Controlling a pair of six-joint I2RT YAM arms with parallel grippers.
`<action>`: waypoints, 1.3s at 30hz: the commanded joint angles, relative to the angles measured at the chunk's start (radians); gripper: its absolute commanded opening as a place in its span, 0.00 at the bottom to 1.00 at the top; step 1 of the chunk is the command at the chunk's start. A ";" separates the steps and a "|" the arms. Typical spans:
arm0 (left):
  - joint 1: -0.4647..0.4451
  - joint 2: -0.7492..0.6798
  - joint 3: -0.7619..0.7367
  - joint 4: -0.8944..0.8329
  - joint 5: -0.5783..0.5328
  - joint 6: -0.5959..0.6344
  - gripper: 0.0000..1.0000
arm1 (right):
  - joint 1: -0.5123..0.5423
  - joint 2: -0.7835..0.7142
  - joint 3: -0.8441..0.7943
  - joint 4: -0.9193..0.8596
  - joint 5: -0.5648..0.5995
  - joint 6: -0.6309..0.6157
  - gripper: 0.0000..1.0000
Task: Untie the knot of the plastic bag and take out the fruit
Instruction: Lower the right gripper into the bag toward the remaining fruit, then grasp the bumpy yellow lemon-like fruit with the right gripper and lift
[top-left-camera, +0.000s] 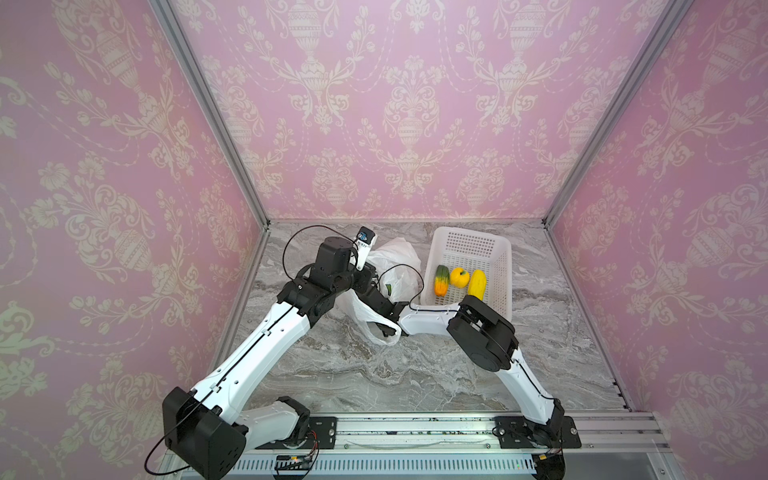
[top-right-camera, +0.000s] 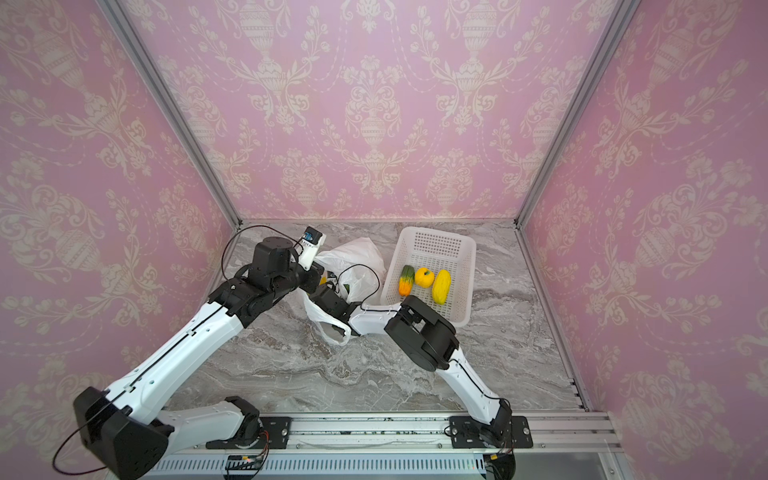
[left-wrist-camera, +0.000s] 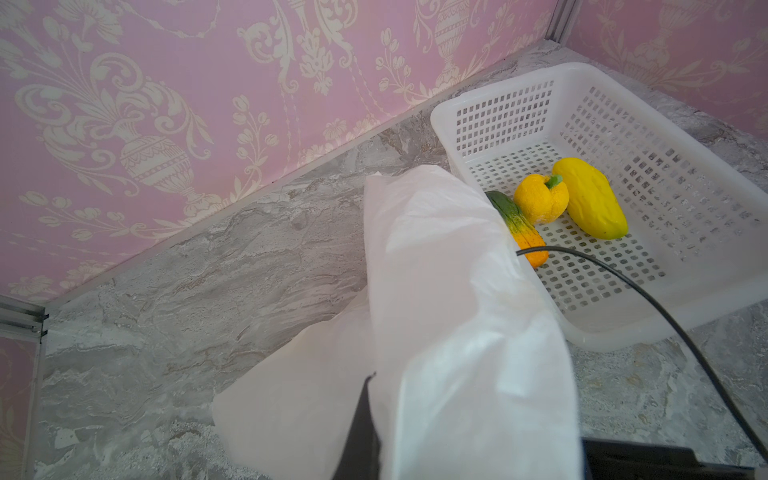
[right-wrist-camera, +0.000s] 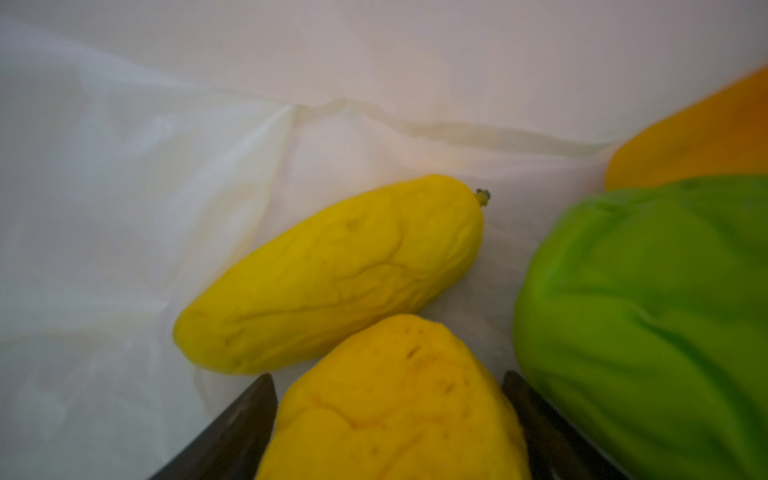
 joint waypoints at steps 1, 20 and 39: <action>-0.004 -0.006 -0.003 0.011 -0.027 0.005 0.00 | -0.003 -0.003 -0.018 0.006 -0.009 -0.018 0.79; 0.012 0.065 0.024 -0.044 -0.134 0.006 0.00 | -0.002 -0.390 -0.568 0.509 0.007 -0.048 0.63; 0.012 0.068 0.026 -0.046 -0.111 -0.005 0.00 | 0.057 -0.919 -0.926 0.649 0.075 -0.152 0.58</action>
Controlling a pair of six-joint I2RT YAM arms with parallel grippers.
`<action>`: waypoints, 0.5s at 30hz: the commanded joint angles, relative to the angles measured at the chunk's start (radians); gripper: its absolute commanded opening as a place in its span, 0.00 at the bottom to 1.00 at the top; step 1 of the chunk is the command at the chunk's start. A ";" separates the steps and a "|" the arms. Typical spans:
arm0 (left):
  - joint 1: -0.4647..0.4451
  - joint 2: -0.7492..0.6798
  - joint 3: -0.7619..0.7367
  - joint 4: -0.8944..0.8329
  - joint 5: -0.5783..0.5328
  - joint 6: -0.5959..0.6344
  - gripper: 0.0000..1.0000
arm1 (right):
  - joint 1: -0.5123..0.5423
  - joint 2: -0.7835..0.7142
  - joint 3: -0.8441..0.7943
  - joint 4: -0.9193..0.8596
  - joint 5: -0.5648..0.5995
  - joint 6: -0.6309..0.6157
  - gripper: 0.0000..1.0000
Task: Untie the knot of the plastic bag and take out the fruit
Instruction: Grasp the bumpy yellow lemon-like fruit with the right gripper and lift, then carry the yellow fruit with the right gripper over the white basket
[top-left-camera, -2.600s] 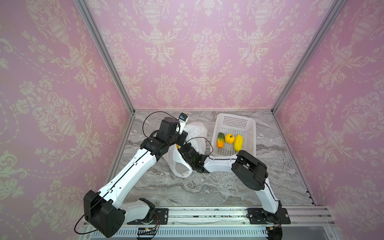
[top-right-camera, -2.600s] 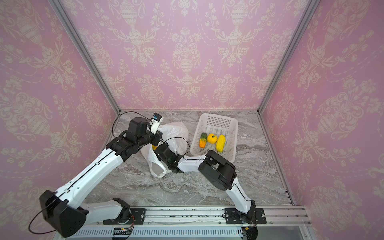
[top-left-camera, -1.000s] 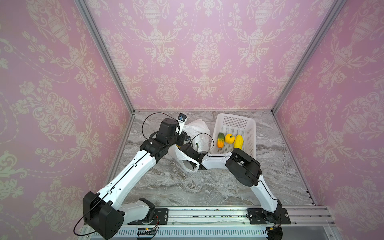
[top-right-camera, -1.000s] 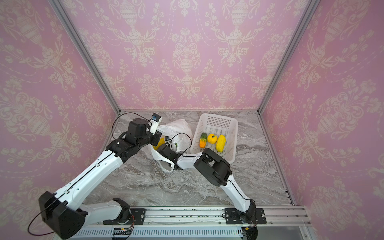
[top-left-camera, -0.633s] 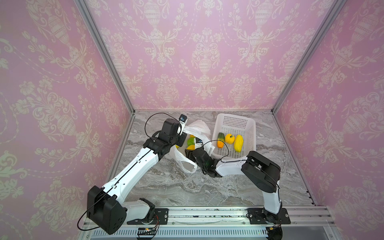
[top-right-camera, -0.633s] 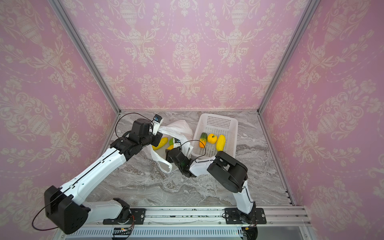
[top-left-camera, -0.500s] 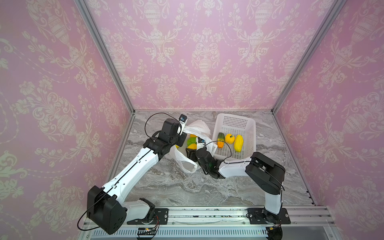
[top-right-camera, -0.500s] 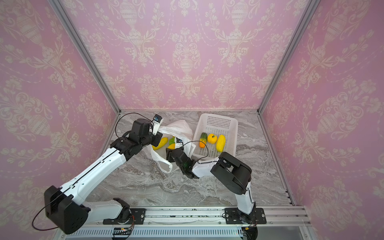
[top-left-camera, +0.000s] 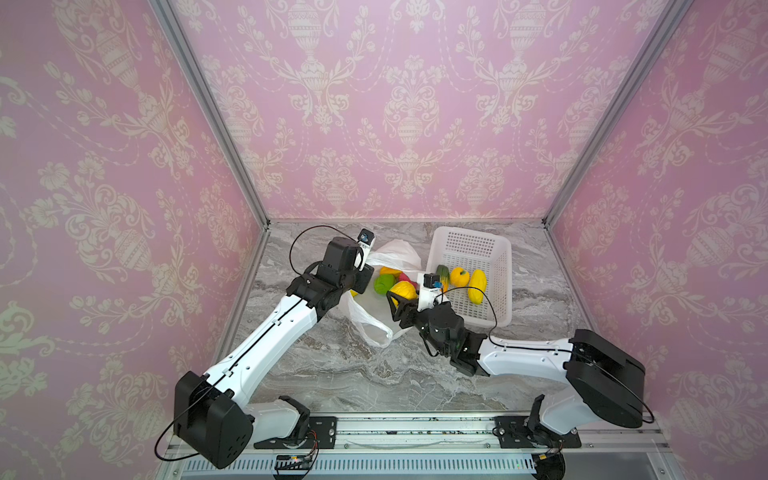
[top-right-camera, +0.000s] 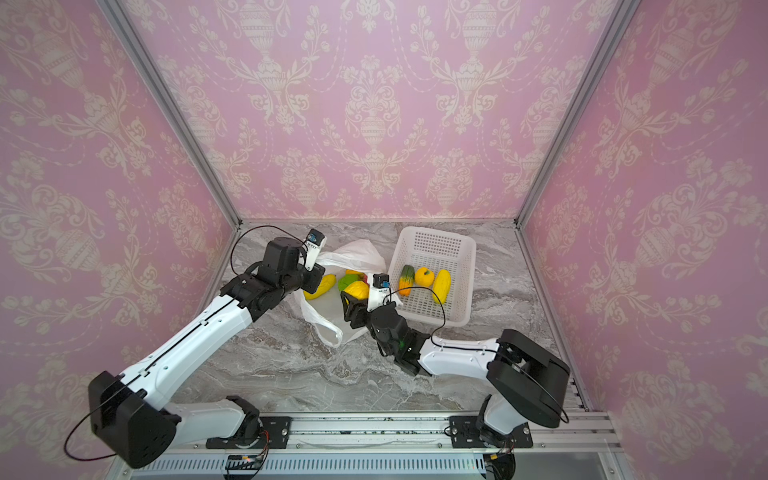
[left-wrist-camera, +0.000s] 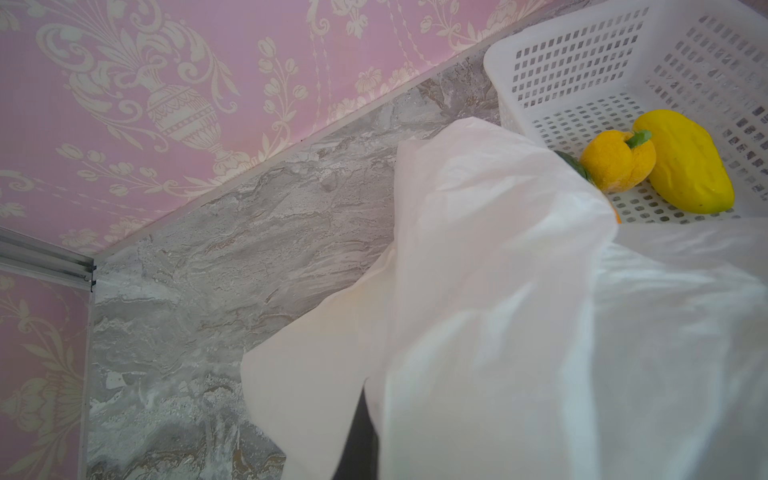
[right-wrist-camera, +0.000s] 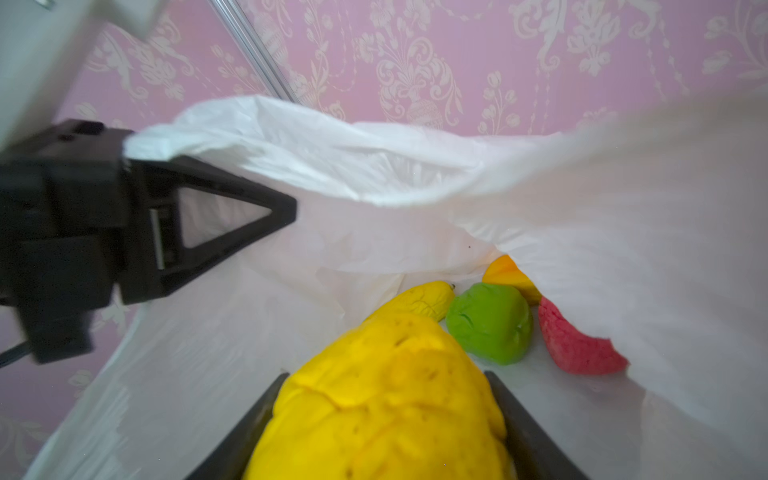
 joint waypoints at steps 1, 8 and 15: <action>0.006 0.001 0.026 -0.016 0.008 -0.009 0.00 | 0.004 -0.103 -0.073 0.051 0.061 -0.045 0.57; 0.006 0.004 0.029 -0.018 0.010 -0.011 0.00 | 0.003 -0.294 -0.169 0.031 0.175 -0.086 0.55; 0.006 0.002 0.030 -0.019 0.017 -0.013 0.00 | -0.026 -0.432 -0.249 0.026 0.340 -0.152 0.57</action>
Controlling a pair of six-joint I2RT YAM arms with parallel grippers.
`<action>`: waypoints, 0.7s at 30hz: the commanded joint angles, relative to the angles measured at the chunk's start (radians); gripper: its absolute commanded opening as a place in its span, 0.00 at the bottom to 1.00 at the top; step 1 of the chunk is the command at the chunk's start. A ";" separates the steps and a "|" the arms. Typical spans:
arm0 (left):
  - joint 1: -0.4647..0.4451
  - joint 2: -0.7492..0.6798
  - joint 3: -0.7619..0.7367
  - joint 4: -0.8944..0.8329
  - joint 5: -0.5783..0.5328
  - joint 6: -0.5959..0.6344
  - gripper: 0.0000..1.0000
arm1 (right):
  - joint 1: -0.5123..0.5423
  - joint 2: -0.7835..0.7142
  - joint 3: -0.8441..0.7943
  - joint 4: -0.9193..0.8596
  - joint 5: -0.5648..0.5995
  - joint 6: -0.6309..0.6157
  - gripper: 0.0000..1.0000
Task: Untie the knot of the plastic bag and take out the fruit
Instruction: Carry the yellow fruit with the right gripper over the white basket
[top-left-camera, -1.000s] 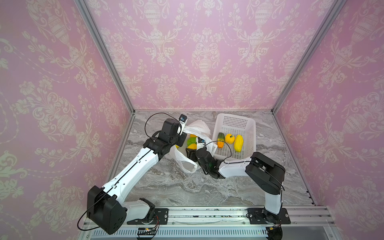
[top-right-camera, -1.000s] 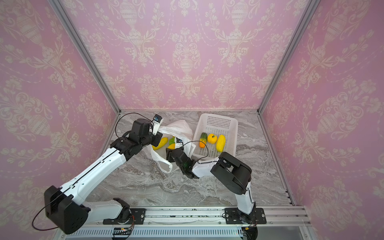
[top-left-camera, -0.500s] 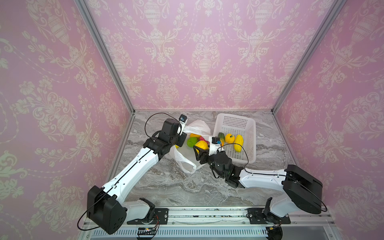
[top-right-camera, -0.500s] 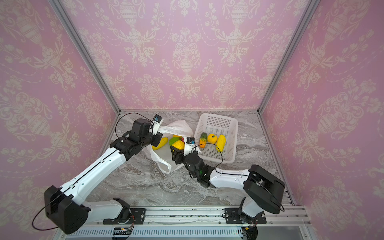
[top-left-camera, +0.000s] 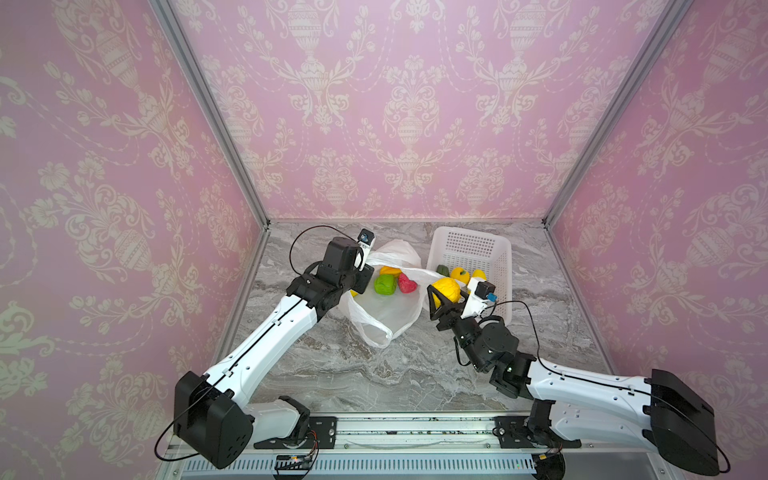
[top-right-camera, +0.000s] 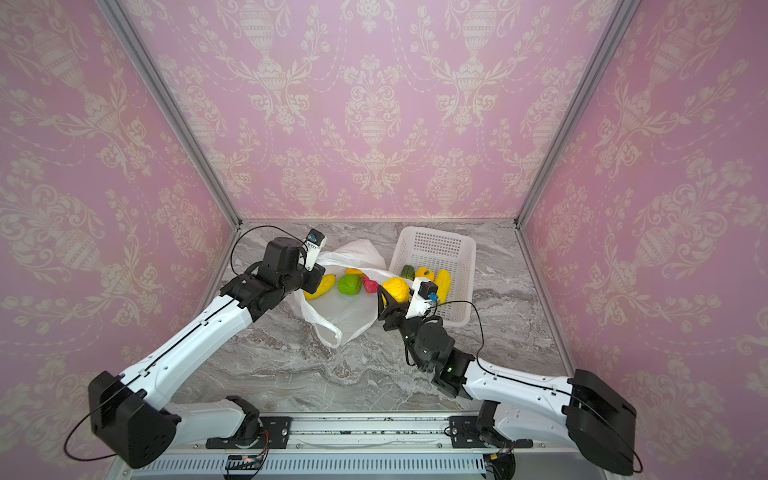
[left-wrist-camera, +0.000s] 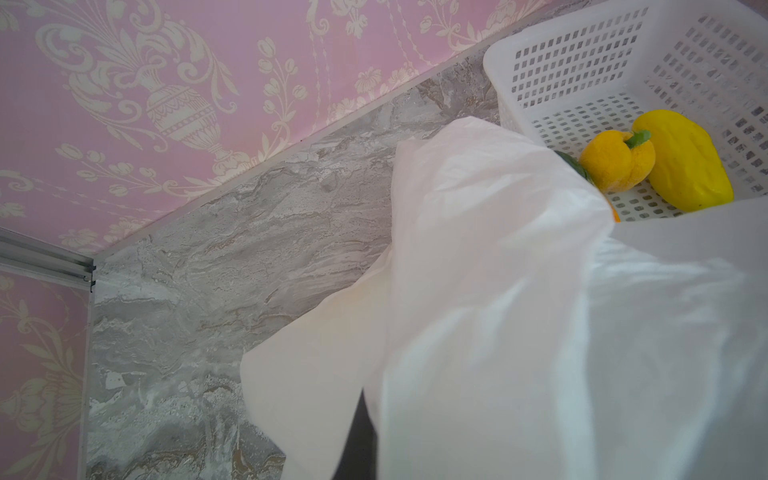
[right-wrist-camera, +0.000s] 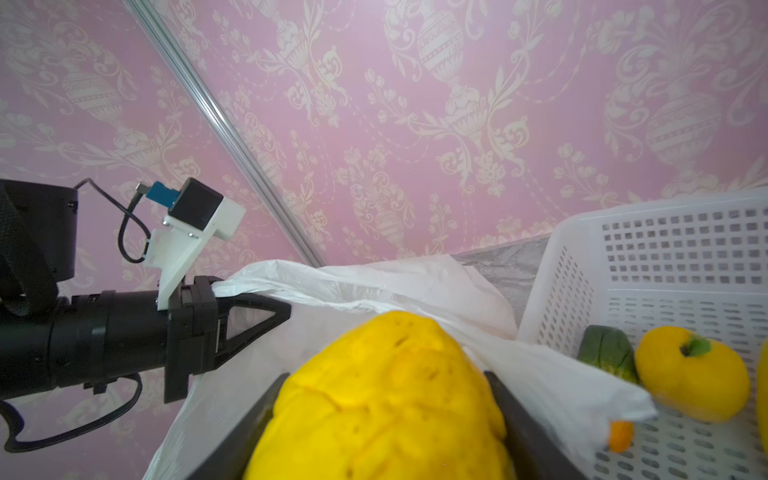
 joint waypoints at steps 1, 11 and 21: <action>0.005 0.002 0.030 -0.019 0.017 -0.014 0.00 | -0.036 -0.054 -0.041 -0.001 0.123 -0.045 0.57; 0.006 0.002 0.029 -0.019 0.013 -0.012 0.00 | -0.268 -0.123 -0.011 -0.361 0.139 0.228 0.54; 0.005 -0.001 0.030 -0.019 0.014 -0.012 0.00 | -0.423 0.013 0.122 -0.612 0.052 0.357 0.55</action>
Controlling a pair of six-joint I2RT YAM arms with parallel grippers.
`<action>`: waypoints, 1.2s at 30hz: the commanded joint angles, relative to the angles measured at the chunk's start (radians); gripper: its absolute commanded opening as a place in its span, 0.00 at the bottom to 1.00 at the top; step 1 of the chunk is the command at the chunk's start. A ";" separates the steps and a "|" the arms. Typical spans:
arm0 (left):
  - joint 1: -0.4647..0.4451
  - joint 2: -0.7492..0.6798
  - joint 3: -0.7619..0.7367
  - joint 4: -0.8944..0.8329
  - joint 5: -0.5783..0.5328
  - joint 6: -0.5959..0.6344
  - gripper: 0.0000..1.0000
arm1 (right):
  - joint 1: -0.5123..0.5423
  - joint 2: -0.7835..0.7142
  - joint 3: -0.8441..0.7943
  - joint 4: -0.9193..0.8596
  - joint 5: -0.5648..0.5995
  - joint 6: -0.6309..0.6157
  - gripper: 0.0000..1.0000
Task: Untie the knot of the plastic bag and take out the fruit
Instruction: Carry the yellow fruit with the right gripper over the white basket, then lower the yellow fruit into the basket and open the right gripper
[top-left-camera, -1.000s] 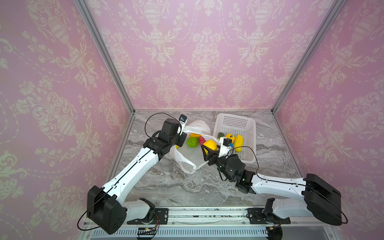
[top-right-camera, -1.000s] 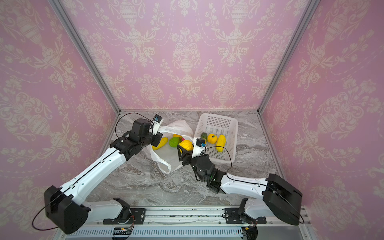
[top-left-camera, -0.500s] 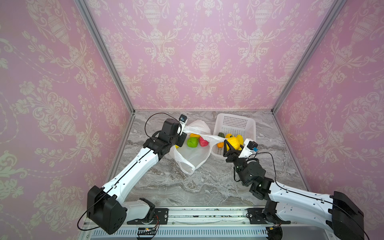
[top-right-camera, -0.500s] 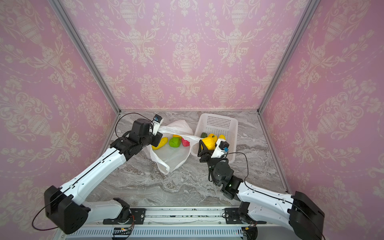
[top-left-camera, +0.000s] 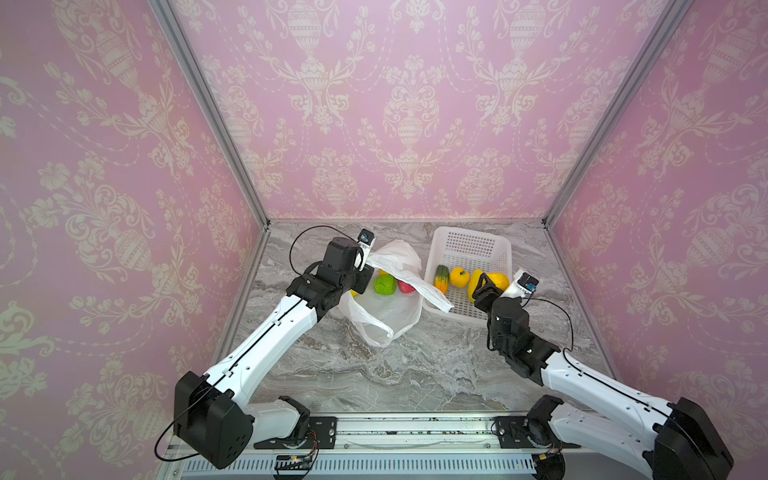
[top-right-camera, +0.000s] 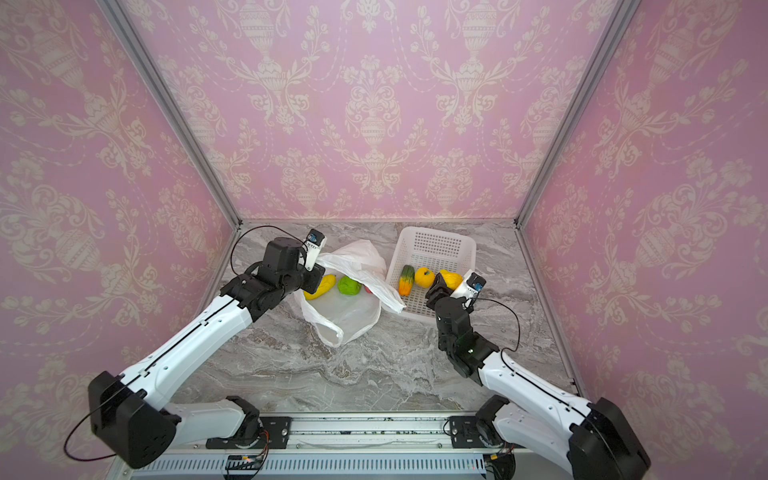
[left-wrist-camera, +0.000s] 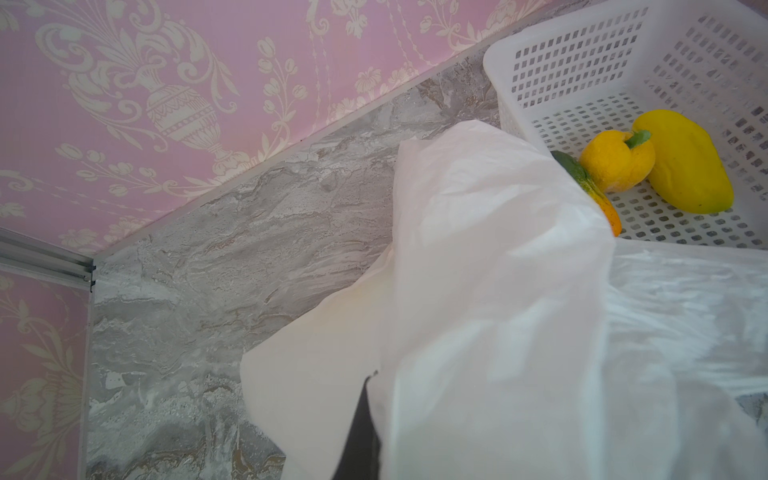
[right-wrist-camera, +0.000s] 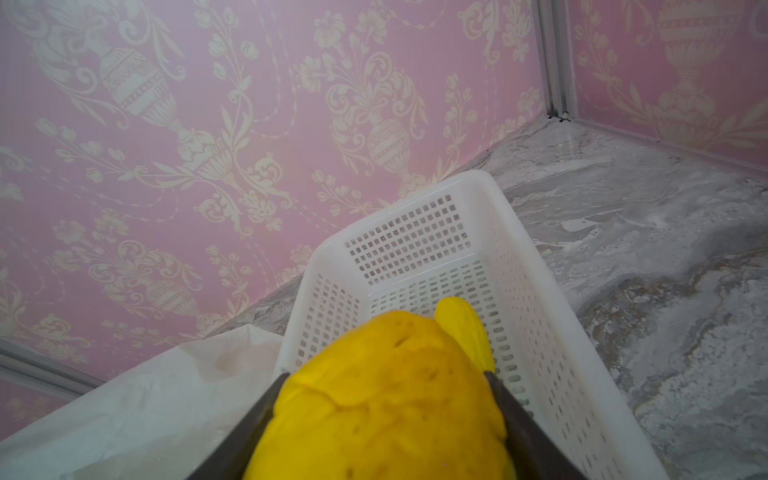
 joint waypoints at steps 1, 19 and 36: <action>0.005 -0.002 0.030 -0.019 0.014 -0.012 0.00 | -0.048 0.077 0.088 -0.131 -0.072 0.062 0.56; 0.006 -0.003 0.030 -0.020 0.014 -0.010 0.00 | -0.210 0.669 0.508 -0.365 -0.515 0.122 0.57; 0.006 -0.005 0.030 -0.019 0.017 -0.012 0.01 | -0.216 0.702 0.485 -0.307 -0.526 0.141 0.88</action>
